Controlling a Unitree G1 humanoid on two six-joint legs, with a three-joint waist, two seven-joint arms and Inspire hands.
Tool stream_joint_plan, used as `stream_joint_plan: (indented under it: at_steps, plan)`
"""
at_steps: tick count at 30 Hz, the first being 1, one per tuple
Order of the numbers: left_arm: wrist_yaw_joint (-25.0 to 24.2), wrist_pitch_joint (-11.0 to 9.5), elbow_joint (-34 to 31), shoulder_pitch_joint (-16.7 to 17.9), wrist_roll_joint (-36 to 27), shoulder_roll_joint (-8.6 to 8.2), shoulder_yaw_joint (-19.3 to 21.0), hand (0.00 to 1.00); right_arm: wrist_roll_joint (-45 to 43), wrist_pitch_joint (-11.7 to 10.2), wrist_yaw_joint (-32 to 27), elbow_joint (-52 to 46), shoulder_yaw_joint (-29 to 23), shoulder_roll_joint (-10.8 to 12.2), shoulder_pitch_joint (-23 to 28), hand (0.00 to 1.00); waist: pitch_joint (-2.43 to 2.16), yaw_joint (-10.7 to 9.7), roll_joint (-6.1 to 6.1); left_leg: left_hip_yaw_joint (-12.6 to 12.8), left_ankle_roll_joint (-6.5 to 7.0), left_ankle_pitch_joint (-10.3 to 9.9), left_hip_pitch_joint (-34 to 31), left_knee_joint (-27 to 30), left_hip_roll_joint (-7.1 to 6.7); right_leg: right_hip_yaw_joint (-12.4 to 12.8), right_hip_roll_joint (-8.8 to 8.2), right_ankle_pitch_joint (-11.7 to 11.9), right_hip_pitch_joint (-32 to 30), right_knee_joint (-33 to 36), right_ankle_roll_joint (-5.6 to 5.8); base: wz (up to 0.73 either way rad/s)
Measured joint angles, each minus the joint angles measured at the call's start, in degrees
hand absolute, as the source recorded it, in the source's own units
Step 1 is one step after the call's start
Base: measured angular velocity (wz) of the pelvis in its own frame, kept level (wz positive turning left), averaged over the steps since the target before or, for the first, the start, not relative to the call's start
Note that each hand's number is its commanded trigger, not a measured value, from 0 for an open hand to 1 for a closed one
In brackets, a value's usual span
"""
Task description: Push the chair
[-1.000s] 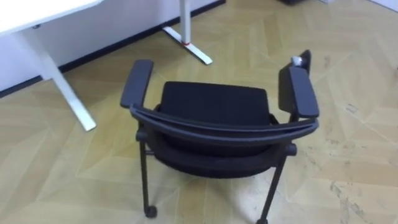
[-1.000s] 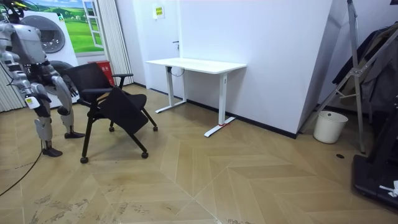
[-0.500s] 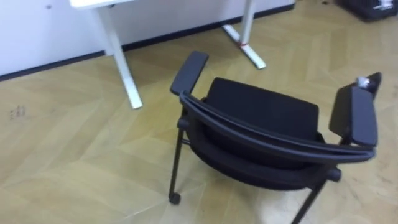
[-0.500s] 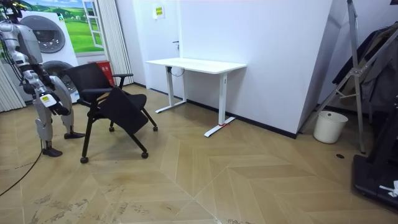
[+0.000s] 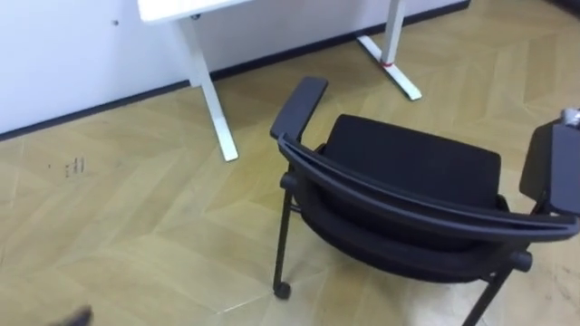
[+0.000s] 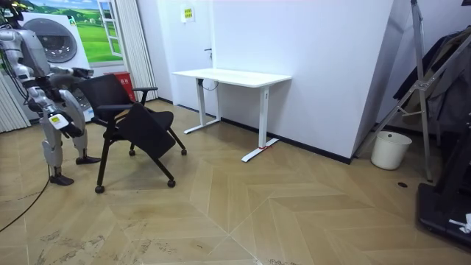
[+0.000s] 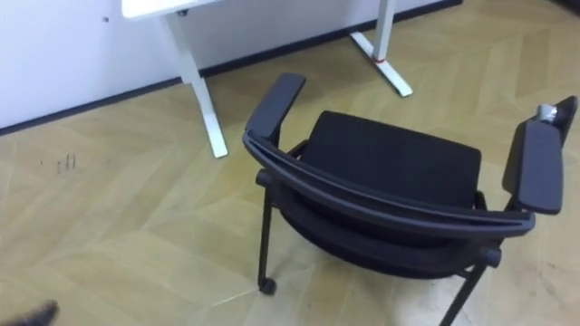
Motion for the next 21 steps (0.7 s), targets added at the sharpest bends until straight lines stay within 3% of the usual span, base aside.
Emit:
stream_joint_plan:
  at_steps: [4, 7, 12, 18, 21]
  plan:
    - [3.1, -0.2, -7.9, -2.4, 4.0, 0.64, -0.2, 0.0, 1.5, -0.3, -0.2, 0.6, 0.0, 0.0, 0.5, 0.0, -0.17, -1.7, -0.2, -0.1, 0.01, 0.0, 0.8, -0.6, -0.02, 0.2, 0.03, 0.0, 0.6, -0.1, 0.01, -0.01]
    - [5.3, -0.2, -13.8, -3.5, 5.3, 1.08, -0.5, 0.0, 2.3, -0.2, -0.1, 0.5, -0.1, 0.0, 1.6, 0.0, 0.08, -3.4, -0.65, 0.0, 0.02, 0.0, 1.6, -1.0, -0.01, 0.7, 0.02, 0.0, 1.0, -0.1, 0.01, -0.01]
    - [7.5, -0.2, -22.6, -5.0, 14.6, 2.53, -1.2, 0.0, 2.7, 0.2, 0.0, 2.0, -0.7, -0.2, 2.8, 0.0, 0.11, -5.3, -0.53, 0.9, 0.02, 0.0, 1.7, -1.1, 0.04, 2.6, 0.09, 0.0, 0.8, -0.7, 0.0, -0.09]
    - [7.5, -0.2, -28.5, -5.1, 21.5, 2.7, -1.4, 0.0, 2.6, 0.5, 0.5, 2.3, -0.9, -0.2, 4.2, 0.0, -0.25, -6.6, 0.05, 2.5, 0.02, 0.0, 3.2, -2.3, 0.31, 4.4, 0.03, 0.0, 1.0, -0.8, 0.0, -0.14]
    - [7.2, -0.2, -28.5, -5.1, 21.5, 3.96, -3.5, 0.0, 2.7, 0.4, 1.1, 2.3, -0.9, -0.2, 3.8, 0.0, -0.28, -7.4, 0.24, 2.8, 0.13, 0.1, 3.7, -3.1, 0.31, 4.9, 0.02, 0.0, 1.1, -0.8, 0.01, -0.04]
